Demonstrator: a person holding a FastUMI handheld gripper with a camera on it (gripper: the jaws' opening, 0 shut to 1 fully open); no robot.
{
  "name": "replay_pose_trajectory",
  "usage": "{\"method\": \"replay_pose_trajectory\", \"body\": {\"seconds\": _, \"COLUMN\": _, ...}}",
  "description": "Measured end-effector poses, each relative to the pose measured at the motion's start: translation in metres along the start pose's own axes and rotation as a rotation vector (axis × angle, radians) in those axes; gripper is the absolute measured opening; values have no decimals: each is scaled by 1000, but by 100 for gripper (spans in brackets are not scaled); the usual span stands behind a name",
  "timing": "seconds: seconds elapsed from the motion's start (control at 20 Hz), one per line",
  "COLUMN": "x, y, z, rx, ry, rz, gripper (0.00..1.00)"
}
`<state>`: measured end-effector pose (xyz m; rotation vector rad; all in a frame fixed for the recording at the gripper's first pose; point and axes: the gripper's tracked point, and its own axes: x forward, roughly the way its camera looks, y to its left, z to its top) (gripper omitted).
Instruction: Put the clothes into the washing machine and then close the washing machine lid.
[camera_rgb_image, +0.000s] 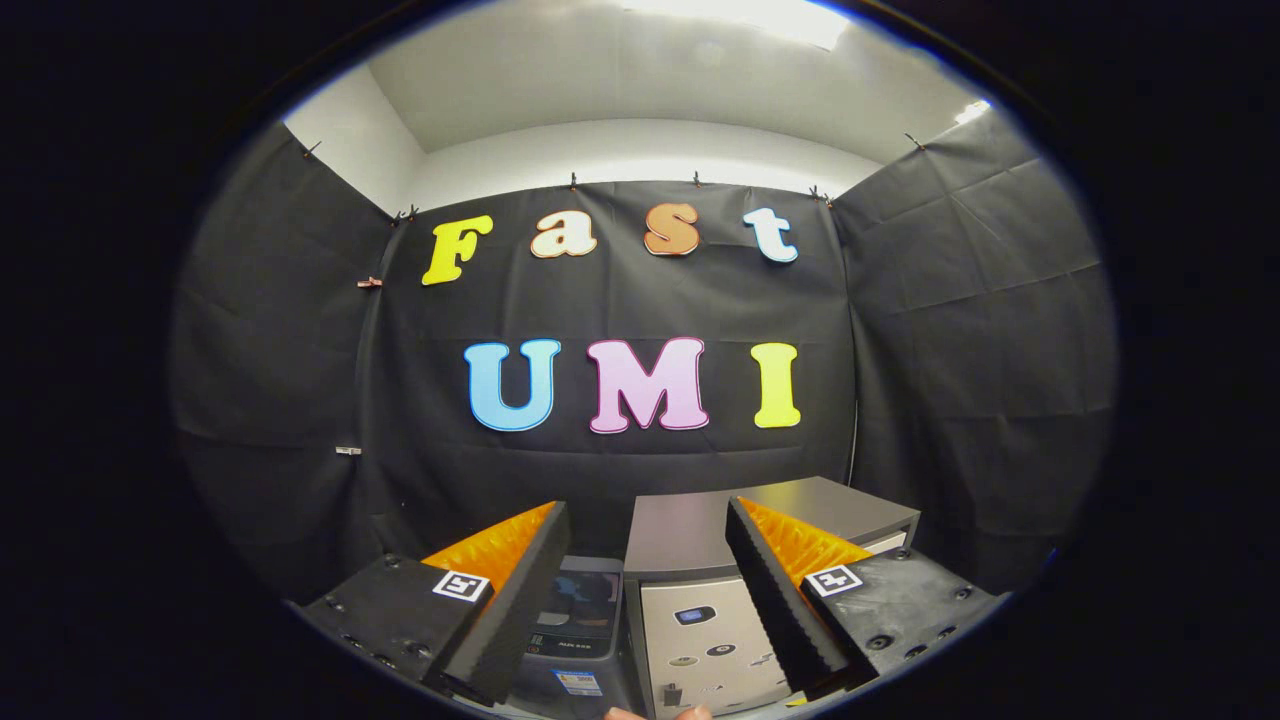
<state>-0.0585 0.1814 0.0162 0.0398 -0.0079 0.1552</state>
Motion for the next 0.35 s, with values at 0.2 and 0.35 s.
{"method": "replay_pose_trajectory", "body": {"seconds": 0.2, "x": 0, "y": 2, "z": -1, "rx": -2, "ry": 2, "rz": 2, "gripper": 99}}
{"method": "replay_pose_trajectory", "body": {"seconds": 0.35, "x": -1, "y": 4, "z": 0, "rx": -4, "ry": -1, "rz": 6, "gripper": 99}}
